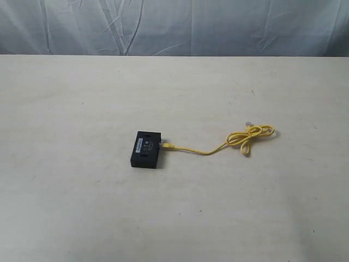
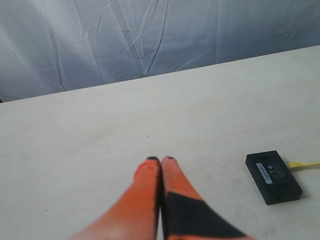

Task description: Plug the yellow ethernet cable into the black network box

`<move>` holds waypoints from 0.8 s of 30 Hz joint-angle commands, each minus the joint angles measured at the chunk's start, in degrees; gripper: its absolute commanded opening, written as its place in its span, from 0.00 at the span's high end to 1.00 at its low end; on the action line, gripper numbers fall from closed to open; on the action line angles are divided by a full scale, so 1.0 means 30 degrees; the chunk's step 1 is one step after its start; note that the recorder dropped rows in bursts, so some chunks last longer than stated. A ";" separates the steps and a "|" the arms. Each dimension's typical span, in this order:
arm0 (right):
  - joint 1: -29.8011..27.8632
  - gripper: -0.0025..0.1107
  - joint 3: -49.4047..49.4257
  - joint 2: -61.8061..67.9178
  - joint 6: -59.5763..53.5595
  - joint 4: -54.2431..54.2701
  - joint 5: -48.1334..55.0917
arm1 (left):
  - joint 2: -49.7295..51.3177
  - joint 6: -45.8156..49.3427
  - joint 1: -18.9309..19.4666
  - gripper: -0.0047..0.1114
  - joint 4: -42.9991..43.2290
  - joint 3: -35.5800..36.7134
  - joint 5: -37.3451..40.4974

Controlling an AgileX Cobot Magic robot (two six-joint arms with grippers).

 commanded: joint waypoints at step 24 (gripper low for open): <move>-0.0087 0.98 0.2431 -0.0122 0.0089 -0.0515 -0.0898 | -0.0103 -0.0066 0.0046 0.96 -0.0052 0.0113 -0.0091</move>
